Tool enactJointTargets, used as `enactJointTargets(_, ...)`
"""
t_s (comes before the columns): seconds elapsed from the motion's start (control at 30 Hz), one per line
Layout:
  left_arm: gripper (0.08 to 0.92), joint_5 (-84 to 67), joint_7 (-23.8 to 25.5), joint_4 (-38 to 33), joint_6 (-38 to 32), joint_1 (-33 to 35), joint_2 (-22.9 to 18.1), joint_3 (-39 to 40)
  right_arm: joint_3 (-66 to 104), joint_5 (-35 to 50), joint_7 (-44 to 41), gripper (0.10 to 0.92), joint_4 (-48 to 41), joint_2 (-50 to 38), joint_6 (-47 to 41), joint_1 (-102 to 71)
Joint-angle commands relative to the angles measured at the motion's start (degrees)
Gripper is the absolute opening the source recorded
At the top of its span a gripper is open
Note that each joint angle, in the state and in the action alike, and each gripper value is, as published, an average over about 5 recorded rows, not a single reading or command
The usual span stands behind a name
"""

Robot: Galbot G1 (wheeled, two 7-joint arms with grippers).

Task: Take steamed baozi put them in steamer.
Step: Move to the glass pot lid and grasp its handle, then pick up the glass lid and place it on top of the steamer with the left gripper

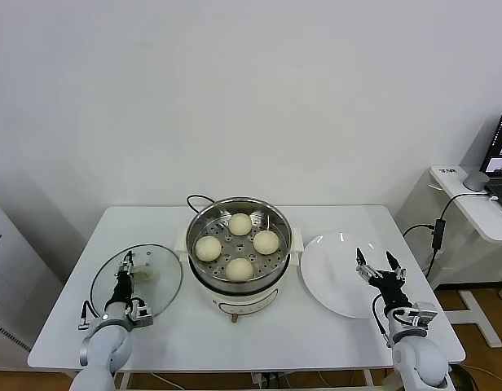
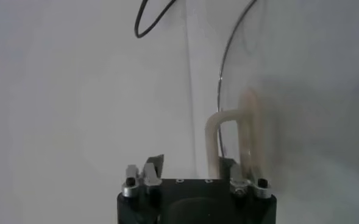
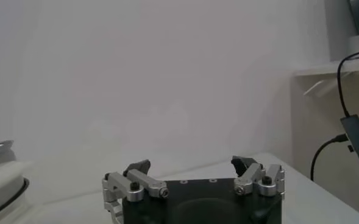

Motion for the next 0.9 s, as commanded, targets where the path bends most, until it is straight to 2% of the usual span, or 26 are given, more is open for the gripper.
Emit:
enactJointTargets(0.03, 0.369, -1.6, 0.3, -0.6, 1.9, 0.5, 0.0, 0.0, -0.1, -0.1, 0.0, 0.823, -0.2, 0.0, 0.1, 0.1)
enactJointTargets(0.17, 0.248, -3.4, 0.7, -2.1, 4.0, 1.4, -0.1, 0.1, -0.1, -0.2, -0.1, 0.823, -0.2, 0.1, 0.1, 0.2)
enactJointTargets(0.3, 0.152, -6.7, 2.0, -8.2, 9.0, 3.6, -0.4, 0.4, -0.1, -0.2, -0.1, 0.823, -0.2, 0.0, 0.1, 0.3)
enactJointTargets(0.43, 0.133, -7.6, 1.0, -14.0, 14.9, 5.7, -0.4, 1.6, -0.1, -0.2, 0.0, 0.823, -0.3, 0.0, 0.0, 0.5)
enactJointTargets(0.53, 0.133, -7.0, 1.3, -18.0, 23.8, 6.5, -0.5, 3.8, -0.1, -0.1, 0.0, 0.823, -0.3, 0.0, -0.1, 0.6)
enactJointTargets(0.6, 0.133, -5.3, 3.7, -21.1, 30.2, 6.4, -1.3, 4.9, -0.1, -0.1, 0.0, 0.823, -0.2, 0.0, -0.2, 0.6)
enactJointTargets(0.7, 0.133, -1.6, 9.4, -25.4, 35.8, 5.8, -2.6, 5.4, -0.1, -0.1, 0.0, 0.823, 0.1, 0.1, -0.5, 0.4)
enactJointTargets(0.9, 0.133, 2.2, 18.0, -31.4, 37.4, 4.6, -3.0, 3.0, 0.0, -0.1, 0.0, 0.823, 1.1, 0.1, -1.1, -0.1)
